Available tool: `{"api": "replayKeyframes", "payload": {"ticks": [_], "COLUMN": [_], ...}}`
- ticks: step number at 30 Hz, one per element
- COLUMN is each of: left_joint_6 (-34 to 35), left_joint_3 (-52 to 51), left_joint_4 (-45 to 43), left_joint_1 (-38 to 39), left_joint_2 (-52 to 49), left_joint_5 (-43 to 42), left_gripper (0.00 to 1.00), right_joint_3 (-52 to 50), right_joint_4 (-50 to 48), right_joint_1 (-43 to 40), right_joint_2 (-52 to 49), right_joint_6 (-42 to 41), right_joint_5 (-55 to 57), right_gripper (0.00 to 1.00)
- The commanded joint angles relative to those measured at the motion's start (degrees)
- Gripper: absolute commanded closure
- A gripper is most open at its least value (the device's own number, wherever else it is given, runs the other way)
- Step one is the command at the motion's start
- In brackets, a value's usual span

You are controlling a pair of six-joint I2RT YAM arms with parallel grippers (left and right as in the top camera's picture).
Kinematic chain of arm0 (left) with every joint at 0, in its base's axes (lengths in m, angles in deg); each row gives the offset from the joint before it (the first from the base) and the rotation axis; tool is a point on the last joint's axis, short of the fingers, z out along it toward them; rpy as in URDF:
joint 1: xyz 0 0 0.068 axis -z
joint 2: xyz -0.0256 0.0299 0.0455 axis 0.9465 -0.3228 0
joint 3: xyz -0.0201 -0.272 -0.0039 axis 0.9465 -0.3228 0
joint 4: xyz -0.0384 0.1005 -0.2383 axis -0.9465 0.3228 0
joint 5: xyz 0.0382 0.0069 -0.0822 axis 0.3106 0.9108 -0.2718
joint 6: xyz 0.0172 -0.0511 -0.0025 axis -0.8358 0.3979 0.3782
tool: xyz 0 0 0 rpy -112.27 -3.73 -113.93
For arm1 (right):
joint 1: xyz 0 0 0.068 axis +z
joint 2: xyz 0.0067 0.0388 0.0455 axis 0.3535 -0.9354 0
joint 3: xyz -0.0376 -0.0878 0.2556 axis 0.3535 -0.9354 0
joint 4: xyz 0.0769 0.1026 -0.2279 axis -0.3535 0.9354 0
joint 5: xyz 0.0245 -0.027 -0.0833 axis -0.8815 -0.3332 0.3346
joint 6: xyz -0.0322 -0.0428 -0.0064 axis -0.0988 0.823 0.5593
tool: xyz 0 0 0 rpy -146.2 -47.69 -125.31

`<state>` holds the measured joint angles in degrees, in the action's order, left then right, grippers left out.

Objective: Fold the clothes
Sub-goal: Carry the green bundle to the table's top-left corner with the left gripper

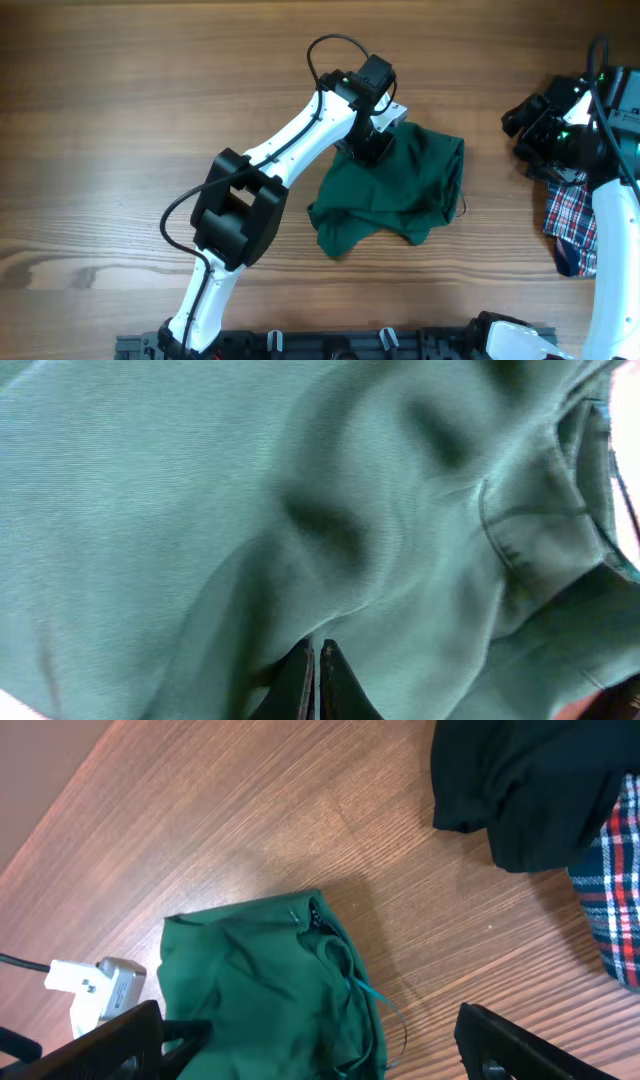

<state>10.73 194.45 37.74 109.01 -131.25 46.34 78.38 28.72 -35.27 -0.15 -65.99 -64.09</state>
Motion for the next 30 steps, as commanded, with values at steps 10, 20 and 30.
{"api": "replayKeyframes", "payload": {"ticks": [10, 20, 30], "left_joint_6": [-0.48, 1.53, 1.73], "left_joint_3": [0.85, 0.85, 0.85], "left_joint_4": [2.34, -0.74, -8.98], "left_joint_1": [-3.56, -11.61, -29.7], "left_joint_2": [-7.02, -10.12, -10.4], "left_joint_5": [3.02, 5.88, 12.85], "left_gripper": [0.95, 0.92, 0.87], "right_joint_3": [1.07, 1.07, 1.07], "right_joint_4": [-1.2, -1.14, -0.44], "right_joint_1": [-0.13, -0.13, -0.13], "right_joint_2": [0.72, 0.72, 0.72], "right_joint_6": [1.14, 1.18, 2.71], "right_joint_5": [-1.42, -1.4, -1.38], "right_gripper": [0.06, 0.06, 0.06]}}
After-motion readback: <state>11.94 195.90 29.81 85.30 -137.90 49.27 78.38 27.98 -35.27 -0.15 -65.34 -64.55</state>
